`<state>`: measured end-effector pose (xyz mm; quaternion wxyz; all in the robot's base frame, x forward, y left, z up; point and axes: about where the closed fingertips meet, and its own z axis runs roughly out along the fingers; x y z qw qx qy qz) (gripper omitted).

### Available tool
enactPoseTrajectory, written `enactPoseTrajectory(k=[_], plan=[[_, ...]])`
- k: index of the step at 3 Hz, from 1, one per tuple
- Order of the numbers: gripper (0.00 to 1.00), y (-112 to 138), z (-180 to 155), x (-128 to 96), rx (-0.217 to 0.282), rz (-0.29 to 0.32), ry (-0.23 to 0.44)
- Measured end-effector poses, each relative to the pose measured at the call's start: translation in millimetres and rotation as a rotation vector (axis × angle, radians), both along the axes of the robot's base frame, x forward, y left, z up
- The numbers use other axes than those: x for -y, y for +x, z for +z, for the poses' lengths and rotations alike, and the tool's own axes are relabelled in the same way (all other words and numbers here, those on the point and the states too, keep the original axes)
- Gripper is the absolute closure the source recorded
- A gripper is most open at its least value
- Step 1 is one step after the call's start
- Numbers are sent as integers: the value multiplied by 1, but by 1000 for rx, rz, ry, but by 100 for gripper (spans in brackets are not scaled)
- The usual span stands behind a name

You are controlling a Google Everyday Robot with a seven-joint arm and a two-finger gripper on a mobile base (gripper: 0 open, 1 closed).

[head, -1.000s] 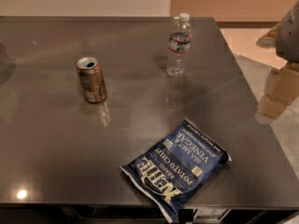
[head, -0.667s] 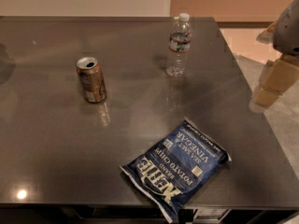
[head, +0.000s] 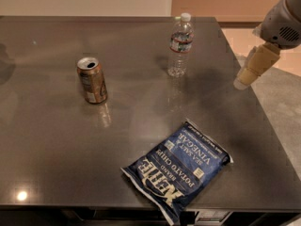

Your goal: Move water bottle near blue chip bag

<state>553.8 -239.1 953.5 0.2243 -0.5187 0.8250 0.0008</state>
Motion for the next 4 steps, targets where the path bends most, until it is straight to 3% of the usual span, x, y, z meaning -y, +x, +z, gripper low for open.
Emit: enactPoseTrajectory(k=[2, 4], plan=[[0, 83, -16, -2, 81, -45, 122], [0, 136, -21, -28, 122, -41, 253]])
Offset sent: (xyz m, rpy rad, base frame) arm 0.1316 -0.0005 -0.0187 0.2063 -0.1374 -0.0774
